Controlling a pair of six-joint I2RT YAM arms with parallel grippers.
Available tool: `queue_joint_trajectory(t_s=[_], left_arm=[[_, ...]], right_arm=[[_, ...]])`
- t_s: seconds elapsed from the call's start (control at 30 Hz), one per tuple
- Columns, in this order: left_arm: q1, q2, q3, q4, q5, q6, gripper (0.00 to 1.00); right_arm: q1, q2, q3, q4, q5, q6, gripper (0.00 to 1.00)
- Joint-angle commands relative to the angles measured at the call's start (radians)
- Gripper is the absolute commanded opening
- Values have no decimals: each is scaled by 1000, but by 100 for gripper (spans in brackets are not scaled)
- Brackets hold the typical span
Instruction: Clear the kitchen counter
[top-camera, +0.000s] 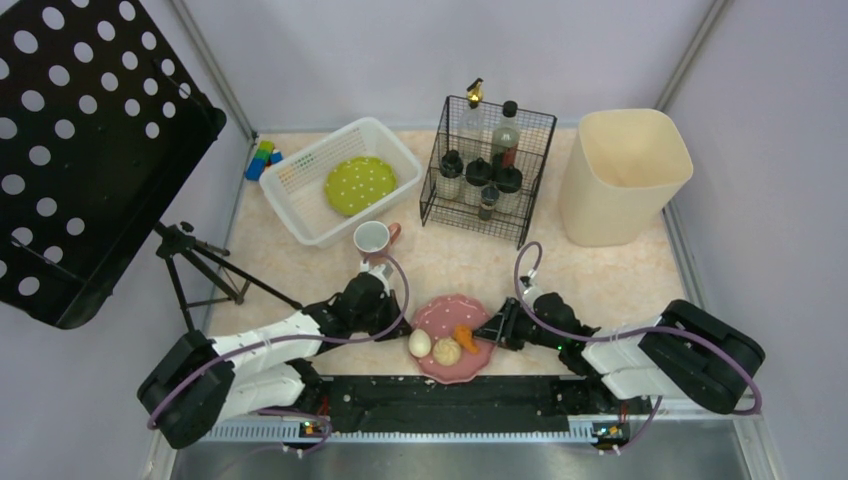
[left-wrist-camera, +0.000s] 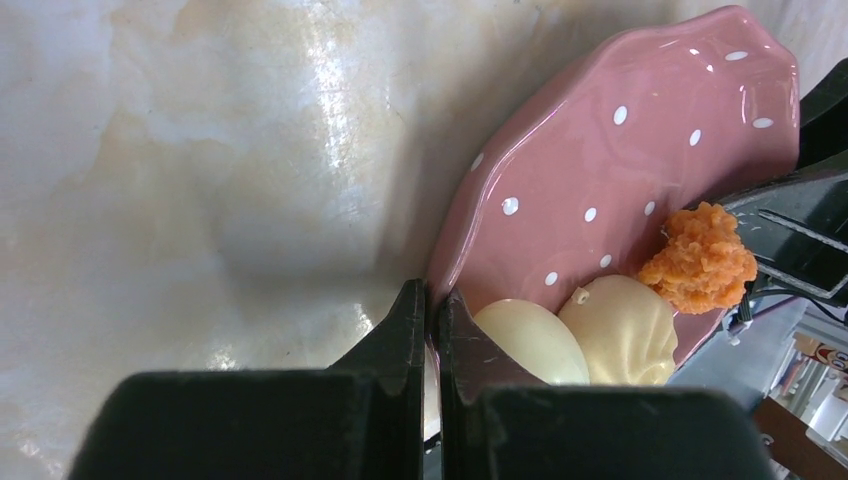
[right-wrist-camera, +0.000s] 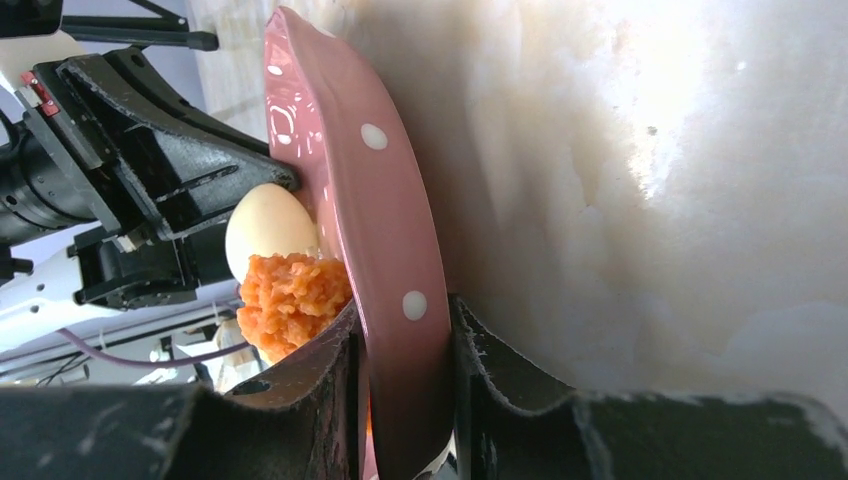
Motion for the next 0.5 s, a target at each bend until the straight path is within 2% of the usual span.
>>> queue_joint_trajectory(t_s=[0.0,0.3,0.47], left_arm=[[-3,-35,8,-167,-105,35,0],[-2,-103,72,-264,-135,56,0],[-2,-128,96,-297,-139,58,0]], right_arm=[[9,-4,-34,10,-12,3,0],[9,-75,39,-39,-11,15,0],[9,-57,44,35,-23,52,0]])
